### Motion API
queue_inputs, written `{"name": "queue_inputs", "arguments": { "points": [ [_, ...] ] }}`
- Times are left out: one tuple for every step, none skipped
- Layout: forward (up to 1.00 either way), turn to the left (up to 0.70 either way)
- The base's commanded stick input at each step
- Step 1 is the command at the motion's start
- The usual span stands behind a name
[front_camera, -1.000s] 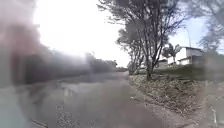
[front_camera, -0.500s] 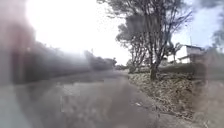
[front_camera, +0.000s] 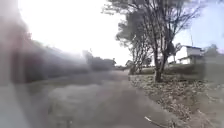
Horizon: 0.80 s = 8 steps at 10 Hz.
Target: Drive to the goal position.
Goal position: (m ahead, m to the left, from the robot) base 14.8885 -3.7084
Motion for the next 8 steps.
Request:
{"name": "queue_inputs", "arguments": {
  "points": [
    [1.00, 0.00],
    [1.00, 0.00],
    [1.00, 0.00],
    [1.00, 0.00],
    [1.00, 0.00],
    [1.00, 0.00],
    [1.00, 0.00],
    [1.00, 0.00]
  ]
}}
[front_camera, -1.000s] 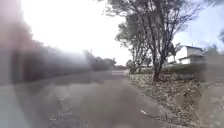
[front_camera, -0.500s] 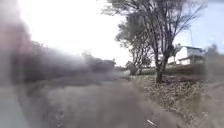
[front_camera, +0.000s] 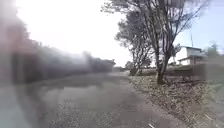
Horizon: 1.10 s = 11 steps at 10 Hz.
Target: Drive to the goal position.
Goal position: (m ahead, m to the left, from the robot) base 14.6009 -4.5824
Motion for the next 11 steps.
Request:
{"name": "queue_inputs", "arguments": {
  "points": [
    [1.00, 0.00],
    [1.00, 0.00],
    [1.00, 0.00],
    [1.00, 0.00],
    [1.00, 0.00],
    [1.00, 0.00],
    [1.00, 0.00],
    [1.00, 0.00],
    [1.00, 0.00],
    [1.00, 0.00],
    [1.00, 0.00]
  ]
}}
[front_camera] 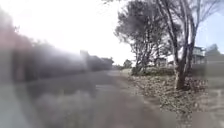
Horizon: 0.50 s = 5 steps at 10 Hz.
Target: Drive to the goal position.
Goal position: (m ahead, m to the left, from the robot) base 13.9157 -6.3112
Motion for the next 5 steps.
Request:
{"name": "queue_inputs", "arguments": {
  "points": [
    [1.00, 0.00],
    [1.00, 0.07],
    [1.00, 0.25],
    [1.00, 0.27],
    [1.00, 0.27]
  ]
}}
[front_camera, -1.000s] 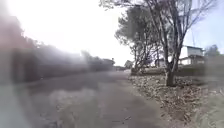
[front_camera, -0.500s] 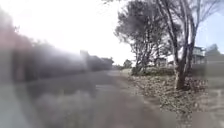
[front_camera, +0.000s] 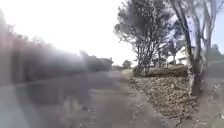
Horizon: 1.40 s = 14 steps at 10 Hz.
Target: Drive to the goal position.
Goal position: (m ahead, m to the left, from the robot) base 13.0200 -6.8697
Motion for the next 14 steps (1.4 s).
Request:
{"name": "queue_inputs", "arguments": {
  "points": [
    [1.00, 0.19],
    [1.00, 0.09],
    [1.00, 0.00],
    [1.00, 0.00],
    [1.00, 0.00],
    [1.00, 0.00],
    [1.00, 0.00],
    [1.00, 0.00],
    [1.00, 0.00],
    [1.00, 0.00],
    [1.00, 0.00],
    [1.00, 0.00],
    [1.00, 0.00],
    [1.00, 0.00]
  ]
}}
